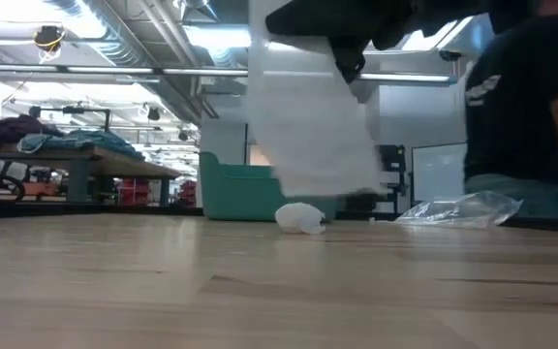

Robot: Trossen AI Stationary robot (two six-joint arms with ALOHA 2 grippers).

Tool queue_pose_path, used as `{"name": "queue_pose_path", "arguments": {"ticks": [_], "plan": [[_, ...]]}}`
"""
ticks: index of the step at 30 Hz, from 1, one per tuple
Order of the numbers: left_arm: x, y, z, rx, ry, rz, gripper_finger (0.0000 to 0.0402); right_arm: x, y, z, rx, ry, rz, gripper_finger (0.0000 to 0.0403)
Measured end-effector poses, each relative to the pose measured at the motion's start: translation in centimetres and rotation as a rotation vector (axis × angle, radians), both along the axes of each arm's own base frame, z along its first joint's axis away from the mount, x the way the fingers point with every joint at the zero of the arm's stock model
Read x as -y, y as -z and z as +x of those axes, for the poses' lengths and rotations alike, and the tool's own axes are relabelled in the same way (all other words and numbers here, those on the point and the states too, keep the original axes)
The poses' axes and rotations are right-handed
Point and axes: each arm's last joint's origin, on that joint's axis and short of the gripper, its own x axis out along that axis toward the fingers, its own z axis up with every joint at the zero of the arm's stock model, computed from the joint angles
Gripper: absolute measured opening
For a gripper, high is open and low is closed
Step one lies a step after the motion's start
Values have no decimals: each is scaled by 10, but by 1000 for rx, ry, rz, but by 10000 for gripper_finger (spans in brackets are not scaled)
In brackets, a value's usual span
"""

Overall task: Roll bandage
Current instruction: Roll the bottom white bandage

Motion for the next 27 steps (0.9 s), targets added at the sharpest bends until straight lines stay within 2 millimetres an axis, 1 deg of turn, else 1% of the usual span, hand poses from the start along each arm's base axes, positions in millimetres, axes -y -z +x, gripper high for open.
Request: {"name": "queue_pose_path", "arguments": {"ticks": [3,5,6,9,11,13,15,18,22,24,27], "plan": [[-3,18,-3,12,-43,-6,40,1,2,2,-21,-2,13,87],[-8,25,-9,30,-56,-42,40,1,-2,2,-26,2,8,128],[-11,26,-12,41,-61,-62,40,1,-4,1,-29,2,5,149],[-17,23,-21,56,-74,-112,40,2,-24,-1,-1,1,13,203],[-18,21,-26,57,-94,-131,40,3,-36,-4,-6,0,11,230],[-17,21,-28,55,-118,-129,40,5,-43,-8,-33,1,0,250],[-13,23,-30,48,-122,-111,40,6,-53,-12,-38,1,-2,264],[-10,23,-32,46,-113,-108,40,7,-72,-13,5,9,11,276],[-8,20,-36,60,-122,-107,40,6,-87,-8,55,52,4,277],[-9,20,-36,61,-140,-100,40,6,-96,-2,120,49,23,277],[-9,20,-36,62,-158,-104,40,5,-103,3,175,60,78,277]]}}
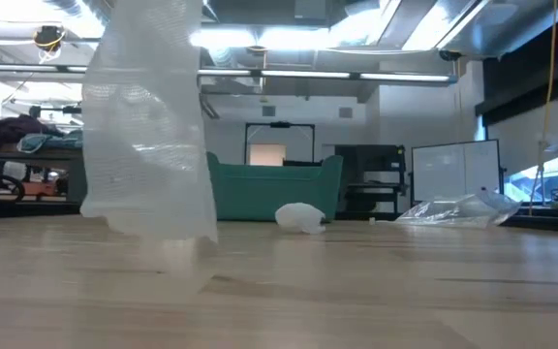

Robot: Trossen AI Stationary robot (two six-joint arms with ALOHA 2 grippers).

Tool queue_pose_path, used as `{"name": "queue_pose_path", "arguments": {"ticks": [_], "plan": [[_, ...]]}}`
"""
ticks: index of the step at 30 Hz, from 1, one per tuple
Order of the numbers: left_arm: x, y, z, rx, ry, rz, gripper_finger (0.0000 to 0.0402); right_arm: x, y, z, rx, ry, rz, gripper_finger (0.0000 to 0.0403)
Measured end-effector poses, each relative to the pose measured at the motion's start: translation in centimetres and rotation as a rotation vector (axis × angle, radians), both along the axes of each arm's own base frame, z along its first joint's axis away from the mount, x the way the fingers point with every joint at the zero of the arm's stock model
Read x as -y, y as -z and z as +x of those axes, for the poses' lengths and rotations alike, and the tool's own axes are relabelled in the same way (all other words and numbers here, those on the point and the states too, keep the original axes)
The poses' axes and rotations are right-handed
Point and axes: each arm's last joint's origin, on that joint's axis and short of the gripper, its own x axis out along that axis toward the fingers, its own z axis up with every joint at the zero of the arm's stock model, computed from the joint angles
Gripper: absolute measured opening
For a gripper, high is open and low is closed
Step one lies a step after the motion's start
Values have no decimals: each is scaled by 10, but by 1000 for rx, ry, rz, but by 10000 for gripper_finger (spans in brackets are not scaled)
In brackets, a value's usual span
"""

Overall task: Roll bandage
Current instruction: Roll the bottom white bandage

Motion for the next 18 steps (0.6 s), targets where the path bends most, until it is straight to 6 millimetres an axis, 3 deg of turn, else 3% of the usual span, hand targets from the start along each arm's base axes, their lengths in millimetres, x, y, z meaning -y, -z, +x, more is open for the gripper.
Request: {"name": "queue_pose_path", "arguments": {"ticks": [9,18], "plan": [[1,-1,-1,5,3,-2,40,0,2,3,-1,37,71,277],[4,-1,-1,12,35,-12,40,-5,12,0,-98,-148,-38,277]]}}
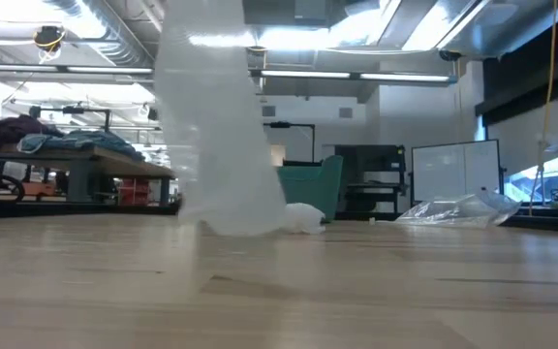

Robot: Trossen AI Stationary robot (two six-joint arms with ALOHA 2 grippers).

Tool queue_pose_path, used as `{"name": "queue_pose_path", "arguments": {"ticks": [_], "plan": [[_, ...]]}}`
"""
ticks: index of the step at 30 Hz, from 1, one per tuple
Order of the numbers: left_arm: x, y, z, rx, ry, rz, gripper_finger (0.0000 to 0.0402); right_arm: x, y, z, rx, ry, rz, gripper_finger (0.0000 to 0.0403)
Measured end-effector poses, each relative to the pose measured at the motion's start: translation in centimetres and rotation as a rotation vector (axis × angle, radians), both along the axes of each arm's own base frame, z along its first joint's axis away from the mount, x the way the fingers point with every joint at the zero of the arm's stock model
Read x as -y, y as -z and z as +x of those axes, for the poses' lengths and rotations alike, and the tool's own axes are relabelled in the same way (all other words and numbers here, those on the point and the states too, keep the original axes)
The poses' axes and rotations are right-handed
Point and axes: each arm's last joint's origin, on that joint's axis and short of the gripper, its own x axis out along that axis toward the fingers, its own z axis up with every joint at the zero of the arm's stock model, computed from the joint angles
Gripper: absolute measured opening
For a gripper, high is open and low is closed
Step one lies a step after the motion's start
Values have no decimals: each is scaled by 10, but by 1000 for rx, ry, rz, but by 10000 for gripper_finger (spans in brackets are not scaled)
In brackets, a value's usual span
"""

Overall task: Roll bandage
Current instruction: Roll the bottom white bandage

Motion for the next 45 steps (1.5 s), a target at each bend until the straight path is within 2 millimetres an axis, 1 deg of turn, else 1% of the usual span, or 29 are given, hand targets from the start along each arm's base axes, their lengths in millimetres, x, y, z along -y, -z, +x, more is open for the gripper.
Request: {"name": "queue_pose_path", "arguments": {"ticks": [4,6,10,14,18,24,27,29,32,34,37,40,45], "plan": [[3,0,1,4,145,11,40,5,8,4,-15,177,-58,277],[1,0,3,3,141,14,40,4,11,9,8,192,-52,277],[-4,0,6,0,111,0,40,-4,10,14,81,131,-5,277],[-6,0,7,-2,101,-2,40,-9,6,13,117,53,25,277],[-6,0,7,-2,71,-2,40,-13,2,11,164,29,18,277],[-7,2,8,-6,34,1,40,-14,8,11,97,-32,1,277],[-7,1,8,-1,27,-1,40,-14,13,10,56,-30,-31,277],[-7,1,8,-3,26,1,40,-12,18,9,7,-3,-56,277],[-8,1,8,-2,-19,-3,40,-11,26,10,-54,49,-39,277],[-9,1,8,-2,-54,-3,40,-15,35,9,-96,58,-28,277],[-10,1,9,-1,-61,-6,40,-27,54,13,-104,131,-55,277],[-11,0,9,10,-62,-21,40,-35,72,22,-66,188,-93,277],[-9,-1,8,21,-56,-4,40,-37,100,36,-44,221,-83,277]]}}
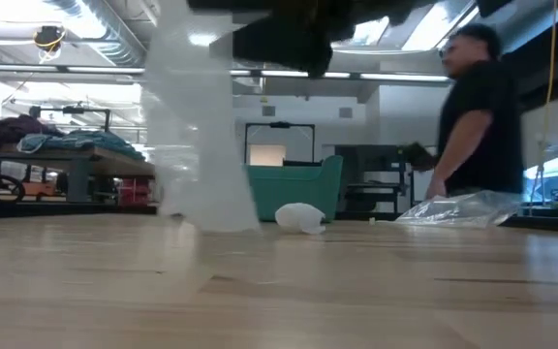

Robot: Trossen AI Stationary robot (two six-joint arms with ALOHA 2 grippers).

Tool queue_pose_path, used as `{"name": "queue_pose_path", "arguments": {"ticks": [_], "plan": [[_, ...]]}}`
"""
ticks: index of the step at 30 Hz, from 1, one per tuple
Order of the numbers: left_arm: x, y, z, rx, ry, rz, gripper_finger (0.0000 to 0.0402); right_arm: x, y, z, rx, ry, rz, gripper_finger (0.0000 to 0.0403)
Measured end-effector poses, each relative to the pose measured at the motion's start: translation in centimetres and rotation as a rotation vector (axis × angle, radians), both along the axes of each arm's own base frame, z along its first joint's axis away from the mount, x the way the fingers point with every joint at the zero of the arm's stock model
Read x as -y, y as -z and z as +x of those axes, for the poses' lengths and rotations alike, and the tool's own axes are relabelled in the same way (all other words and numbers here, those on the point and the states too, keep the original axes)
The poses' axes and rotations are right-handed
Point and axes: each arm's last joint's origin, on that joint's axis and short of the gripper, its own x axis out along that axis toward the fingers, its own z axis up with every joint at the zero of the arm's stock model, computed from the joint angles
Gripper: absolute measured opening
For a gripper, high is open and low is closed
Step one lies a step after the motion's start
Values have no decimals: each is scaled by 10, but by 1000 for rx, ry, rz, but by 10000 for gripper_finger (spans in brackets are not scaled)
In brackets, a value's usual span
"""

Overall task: Roll bandage
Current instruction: Roll the bottom white bandage

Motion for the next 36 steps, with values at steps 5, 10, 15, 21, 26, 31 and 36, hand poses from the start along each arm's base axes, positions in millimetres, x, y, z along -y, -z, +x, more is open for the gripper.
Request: {"name": "queue_pose_path", "arguments": {"ticks": [5,10,15,21,26,31,36], "plan": [[0,-2,0,17,0,12,40,7,17,10,19,66,-10,277],[0,-2,0,16,-2,30,40,10,19,11,5,54,2,240],[0,-3,0,21,-2,23,40,7,19,10,-7,25,-24,108],[2,-11,-9,59,9,27,40,0,16,7,-16,12,-95,21],[4,-24,-20,130,-88,123,40,-18,-8,4,29,-45,-143,6],[1,-36,-30,147,-248,214,40,-43,-42,-7,47,-50,-206,12],[-5,-41,-38,90,-373,289,40,-80,-74,-22,56,-53,-319,5]]}}
